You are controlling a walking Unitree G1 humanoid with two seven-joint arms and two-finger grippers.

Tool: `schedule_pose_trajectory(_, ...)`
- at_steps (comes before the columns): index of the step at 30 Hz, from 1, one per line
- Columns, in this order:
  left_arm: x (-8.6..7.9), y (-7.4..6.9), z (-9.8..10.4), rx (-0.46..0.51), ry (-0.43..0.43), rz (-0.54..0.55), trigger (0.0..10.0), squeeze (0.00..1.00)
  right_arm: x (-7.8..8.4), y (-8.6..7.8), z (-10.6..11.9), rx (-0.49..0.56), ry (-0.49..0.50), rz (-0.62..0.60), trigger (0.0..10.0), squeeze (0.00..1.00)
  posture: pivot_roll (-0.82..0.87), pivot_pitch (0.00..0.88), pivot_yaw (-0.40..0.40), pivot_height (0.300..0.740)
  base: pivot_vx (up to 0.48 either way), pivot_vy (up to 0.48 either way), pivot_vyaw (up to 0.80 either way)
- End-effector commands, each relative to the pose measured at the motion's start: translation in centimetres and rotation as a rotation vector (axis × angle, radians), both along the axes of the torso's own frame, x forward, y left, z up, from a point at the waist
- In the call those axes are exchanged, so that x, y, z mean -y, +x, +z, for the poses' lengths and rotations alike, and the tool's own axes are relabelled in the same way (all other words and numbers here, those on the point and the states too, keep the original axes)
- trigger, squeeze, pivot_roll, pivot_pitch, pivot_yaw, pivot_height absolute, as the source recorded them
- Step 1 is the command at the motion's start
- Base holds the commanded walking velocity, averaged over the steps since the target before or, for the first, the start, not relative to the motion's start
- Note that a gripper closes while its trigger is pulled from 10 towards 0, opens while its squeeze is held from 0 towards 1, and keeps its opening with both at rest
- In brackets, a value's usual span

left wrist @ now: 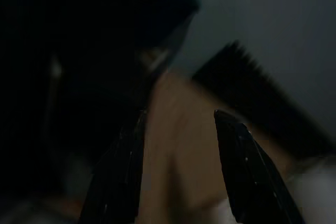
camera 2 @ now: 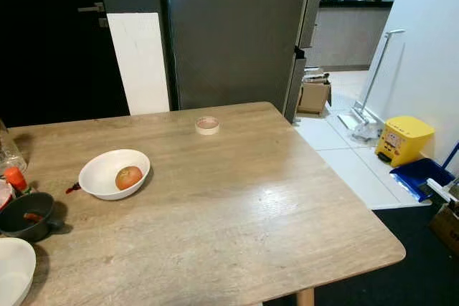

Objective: Restocking fridge

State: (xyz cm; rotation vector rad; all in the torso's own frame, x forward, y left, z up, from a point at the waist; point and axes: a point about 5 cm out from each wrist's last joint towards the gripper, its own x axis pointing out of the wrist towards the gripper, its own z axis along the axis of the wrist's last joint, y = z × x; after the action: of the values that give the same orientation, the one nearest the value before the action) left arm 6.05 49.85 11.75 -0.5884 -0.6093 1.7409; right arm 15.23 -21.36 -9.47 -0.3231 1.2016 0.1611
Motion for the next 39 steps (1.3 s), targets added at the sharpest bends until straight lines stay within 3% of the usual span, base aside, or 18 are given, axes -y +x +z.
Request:
schedule_pose_trajectory(1,-0.7,0.0,2.0,0.031,0.077,0.013,10.0,0.00,-0.2,0.0,0.0,0.002,0.009,-0.004,10.0,0.00,-0.09,0.000,0.033,0.740,0.000,0.000,0.00)
schedule_pose_trajectory(6,-1.3,1.1,4.6,0.053,0.198,-0.038,10.0,0.00,-0.2,0.0,0.0,0.003,0.011,-0.002,10.0,0.00,-0.09,0.000,0.033,0.740,0.000,0.000,0.00)
schedule_pose_trajectory(8,-1.5,2.5,7.3,0.064,0.321,-0.093,10.0,0.00,-0.2,0.0,0.0,0.004,0.012,-0.001,10.0,0.00,-0.09,0.000,0.032,0.740,0.000,0.000,0.00)
schedule_pose_trajectory(13,-1.7,3.0,8.9,0.089,0.389,-0.110,10.0,0.00,-0.3,0.0,0.0,0.005,0.014,-0.003,10.0,0.00,-0.09,0.000,0.032,0.740,0.000,0.000,0.00)
schedule_pose_trajectory(15,-1.6,4.1,11.2,0.114,0.499,-0.167,10.0,0.00,-0.3,0.0,0.0,0.004,0.016,-0.005,10.0,0.00,-0.09,0.000,0.033,0.740,0.000,0.000,0.00)
schedule_pose_trajectory(16,-1.6,4.1,11.2,0.114,0.499,-0.167,10.0,0.00,-0.3,0.0,0.0,0.004,0.016,-0.005,10.0,0.00,-0.09,0.000,0.033,0.740,0.000,0.000,0.00)
schedule_pose_trajectory(19,-1.1,6.0,14.4,0.173,0.666,-0.298,10.0,0.00,-0.3,0.0,0.0,0.004,0.018,-0.005,10.0,0.00,-0.09,0.000,0.033,0.740,0.000,0.000,0.00)
schedule_pose_trajectory(21,0.6,9.2,17.0,0.238,0.843,-0.542,10.0,0.00,-0.3,0.0,0.0,0.003,0.019,-0.003,10.0,0.00,-0.09,0.000,0.033,0.740,0.000,0.000,0.00)
schedule_pose_trajectory(24,1.2,10.0,17.5,0.250,0.888,-0.610,10.0,0.00,-0.3,0.0,0.0,0.003,0.020,-0.003,10.0,0.00,-0.09,0.000,0.033,0.740,0.000,0.000,0.00)
schedule_pose_trajectory(26,3.4,12.2,18.5,0.222,1.014,-0.777,10.0,0.00,-0.3,0.0,0.0,0.004,0.020,-0.002,10.0,0.00,-0.09,0.000,0.033,0.740,0.000,0.000,0.00)
schedule_pose_trajectory(27,3.4,12.2,18.5,0.222,1.014,-0.777,10.0,0.00,-0.3,0.0,0.0,0.004,0.020,-0.002,10.0,0.00,-0.09,0.000,0.033,0.740,0.000,0.000,0.00)
schedule_pose_trajectory(29,5.9,13.8,19.3,0.231,1.137,-0.943,10.0,0.00,-0.3,0.0,0.0,0.004,0.021,-0.003,10.0,0.00,-0.09,0.000,0.035,0.740,0.000,0.000,0.00)
schedule_pose_trajectory(32,8.2,14.9,19.5,0.243,1.238,-1.127,10.0,0.00,-0.3,0.0,0.0,0.003,0.021,-0.002,10.0,0.00,-0.09,0.000,0.035,0.740,0.000,0.000,0.00)
schedule_pose_trajectory(33,9.7,15.7,19.3,0.231,1.282,-1.261,10.0,0.00,-0.3,0.0,0.0,0.002,0.021,-0.001,10.0,0.00,-0.09,0.000,0.035,0.740,0.000,0.000,0.00)
schedule_pose_trajectory(36,10.7,16.1,19.1,0.219,1.304,-1.337,10.0,0.00,-0.3,0.0,0.0,0.001,0.021,0.000,10.0,0.00,-0.09,0.000,0.035,0.740,0.000,0.000,0.00)
schedule_pose_trajectory(37,12.3,16.9,18.7,0.181,1.331,-1.450,10.0,0.00,-0.3,0.0,0.0,0.001,0.020,0.001,10.0,0.00,-0.09,0.000,0.028,0.740,0.000,0.000,0.00)
schedule_pose_trajectory(38,12.3,16.9,18.7,0.181,1.331,-1.450,10.0,0.00,-0.3,0.0,0.0,0.001,0.020,0.001,10.0,0.00,-0.09,0.000,0.028,0.740,0.000,0.000,0.00)
schedule_pose_trajectory(39,14.6,18.0,18.0,0.141,1.352,-1.608,10.0,0.00,-0.3,0.0,0.0,0.000,0.020,0.002,10.0,0.00,-0.09,0.000,0.028,0.740,0.000,0.000,0.00)
